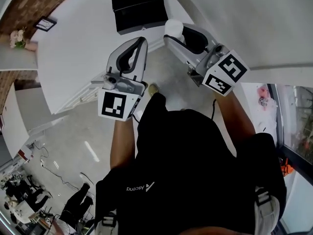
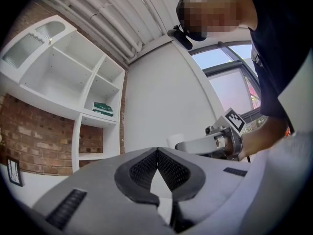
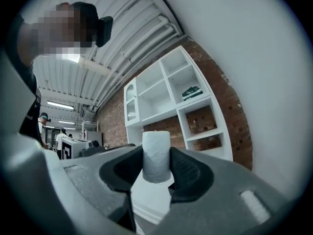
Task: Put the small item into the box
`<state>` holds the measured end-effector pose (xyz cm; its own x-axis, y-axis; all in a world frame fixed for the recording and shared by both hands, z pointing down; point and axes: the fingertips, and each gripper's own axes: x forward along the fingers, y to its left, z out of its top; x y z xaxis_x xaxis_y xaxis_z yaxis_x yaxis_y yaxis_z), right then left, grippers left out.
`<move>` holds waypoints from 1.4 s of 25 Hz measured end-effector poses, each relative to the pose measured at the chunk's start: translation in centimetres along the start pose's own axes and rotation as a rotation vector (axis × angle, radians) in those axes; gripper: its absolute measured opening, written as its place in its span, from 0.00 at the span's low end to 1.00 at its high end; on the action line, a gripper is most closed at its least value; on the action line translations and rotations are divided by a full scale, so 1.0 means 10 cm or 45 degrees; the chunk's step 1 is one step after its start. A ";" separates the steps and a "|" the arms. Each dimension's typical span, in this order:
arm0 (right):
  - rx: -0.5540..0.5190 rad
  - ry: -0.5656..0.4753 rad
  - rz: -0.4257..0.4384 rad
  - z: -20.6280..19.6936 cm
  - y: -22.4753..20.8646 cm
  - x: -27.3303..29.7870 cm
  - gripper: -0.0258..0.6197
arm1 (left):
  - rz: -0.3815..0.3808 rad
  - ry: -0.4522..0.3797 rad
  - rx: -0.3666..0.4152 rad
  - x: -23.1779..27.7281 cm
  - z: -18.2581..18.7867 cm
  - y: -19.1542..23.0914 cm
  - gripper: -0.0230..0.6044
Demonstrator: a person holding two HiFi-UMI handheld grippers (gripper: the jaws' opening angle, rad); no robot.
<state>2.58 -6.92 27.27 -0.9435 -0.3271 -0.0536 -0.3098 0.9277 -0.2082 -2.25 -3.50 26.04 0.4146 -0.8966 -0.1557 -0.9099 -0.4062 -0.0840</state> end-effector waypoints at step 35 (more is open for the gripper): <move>0.173 1.180 -0.480 -2.00 -2.17 1.66 0.30 | -0.067 0.046 -0.138 0.86 -0.90 1.70 0.03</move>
<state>-8.72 -28.92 50.42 -0.5241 -0.2725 0.8069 -0.6451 0.7456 -0.1672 -14.25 -19.69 32.15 0.4631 -0.8783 -0.1185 -0.8836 -0.4680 0.0157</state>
